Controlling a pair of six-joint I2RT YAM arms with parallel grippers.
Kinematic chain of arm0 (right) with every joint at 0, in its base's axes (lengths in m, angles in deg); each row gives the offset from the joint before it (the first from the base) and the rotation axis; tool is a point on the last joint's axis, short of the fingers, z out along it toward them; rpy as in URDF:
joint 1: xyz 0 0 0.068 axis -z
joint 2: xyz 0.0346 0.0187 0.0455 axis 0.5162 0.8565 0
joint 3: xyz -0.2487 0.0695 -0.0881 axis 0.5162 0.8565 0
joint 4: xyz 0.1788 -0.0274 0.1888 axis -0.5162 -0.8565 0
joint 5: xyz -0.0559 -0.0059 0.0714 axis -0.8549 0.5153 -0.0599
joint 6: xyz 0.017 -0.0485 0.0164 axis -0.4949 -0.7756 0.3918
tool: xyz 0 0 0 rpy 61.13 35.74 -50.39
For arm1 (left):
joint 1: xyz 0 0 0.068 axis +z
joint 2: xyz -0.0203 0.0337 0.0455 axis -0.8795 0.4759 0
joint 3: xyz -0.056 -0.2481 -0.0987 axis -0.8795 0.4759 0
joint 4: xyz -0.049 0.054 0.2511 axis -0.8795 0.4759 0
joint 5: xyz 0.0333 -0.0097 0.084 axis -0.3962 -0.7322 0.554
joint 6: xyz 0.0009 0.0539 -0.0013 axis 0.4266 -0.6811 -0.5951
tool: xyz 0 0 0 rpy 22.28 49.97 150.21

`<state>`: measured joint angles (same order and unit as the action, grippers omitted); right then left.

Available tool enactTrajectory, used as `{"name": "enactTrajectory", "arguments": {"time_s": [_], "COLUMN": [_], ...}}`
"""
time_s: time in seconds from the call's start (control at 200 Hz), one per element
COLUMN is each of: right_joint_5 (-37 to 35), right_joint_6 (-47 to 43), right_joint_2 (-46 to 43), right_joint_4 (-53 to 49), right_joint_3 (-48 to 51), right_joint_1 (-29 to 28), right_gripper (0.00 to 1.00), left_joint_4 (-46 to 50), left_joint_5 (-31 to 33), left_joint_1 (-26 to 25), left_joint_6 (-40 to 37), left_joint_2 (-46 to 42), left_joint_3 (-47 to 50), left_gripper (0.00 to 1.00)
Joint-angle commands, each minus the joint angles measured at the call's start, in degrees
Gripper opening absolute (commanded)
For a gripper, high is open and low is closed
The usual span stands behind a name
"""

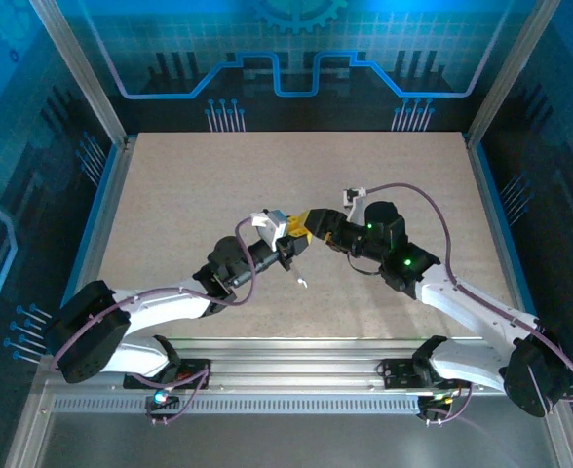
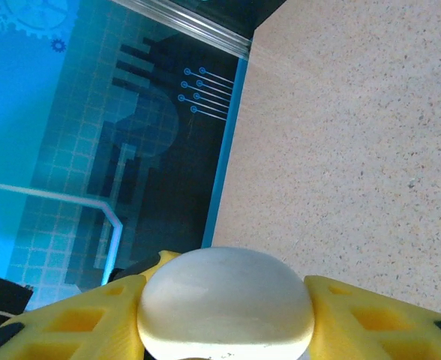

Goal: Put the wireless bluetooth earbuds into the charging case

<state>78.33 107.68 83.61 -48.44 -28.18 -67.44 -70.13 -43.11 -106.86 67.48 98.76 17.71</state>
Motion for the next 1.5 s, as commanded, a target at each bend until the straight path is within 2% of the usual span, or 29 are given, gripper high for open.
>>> {"name": "enactTrajectory", "arguments": {"time_s": [0.0,0.115,0.24,0.335,0.56,0.705,0.855,0.94,1.016,1.321,1.491], "right_joint_5": [1.24,1.27,2.59,5.96,20.08,27.74,35.76,34.75,36.87,45.66,49.30], "right_joint_6": [-4.65,-11.12,-23.34,-32.55,-46.88,-57.54,-70.42,-78.81,-83.78,-92.92,-96.83], "right_joint_2": [-2.27,-3.83,-5.26,-6.34,-9.09,-11.76,-12.06,-10.57,-8.82,-0.43,3.38], "right_joint_4": [-1.24,-1.17,-5.81,-5.48,-0.97,-2.15,-10.56,-21.01,-27.50,-38.30,-42.68], "right_joint_3": [-0.06,0.32,-1.77,-1.98,0.88,1.96,-0.88,-4.76,-6.71,-16.23,-20.48], "right_joint_1": [-0.57,0.35,2.49,4.30,10.83,14.22,16.42,16.59,17.13,17.46,17.47], "right_gripper": [0.63,0.72,0.72,0.72,0.69,0.69,0.65,0.64,0.63,0.58,0.48], "left_joint_4": [-0.17,2.43,3.21,1.60,-3.63,-6.77,-7.42,-8.18,-9.82,-12.19,-12.16], "left_joint_5": [-0.03,-1.74,-2.46,-3.75,-10.99,-17.27,-21.95,-23.75,-24.84,-27.57,-27.89], "left_joint_1": [0.16,0.20,0.38,0.86,2.94,3.86,4.08,4.16,4.26,4.25,4.32], "left_joint_6": [0.98,1.49,1.78,2.98,6.49,8.33,9.20,9.26,9.49,10.40,9.99], "left_joint_2": [-0.59,-1.96,-3.18,-3.49,-3.32,-3.56,-3.93,-4.02,-3.72,-3.23,-3.32], "left_joint_3": [-1.88,-2.15,-1.73,-0.68,0.98,1.63,0.88,0.83,1.18,1.27,1.58], "left_gripper": [0.16,0.12,0.12,0.11,0.11,0.11,0.11,0.11,0.12,0.12,0.12]}}
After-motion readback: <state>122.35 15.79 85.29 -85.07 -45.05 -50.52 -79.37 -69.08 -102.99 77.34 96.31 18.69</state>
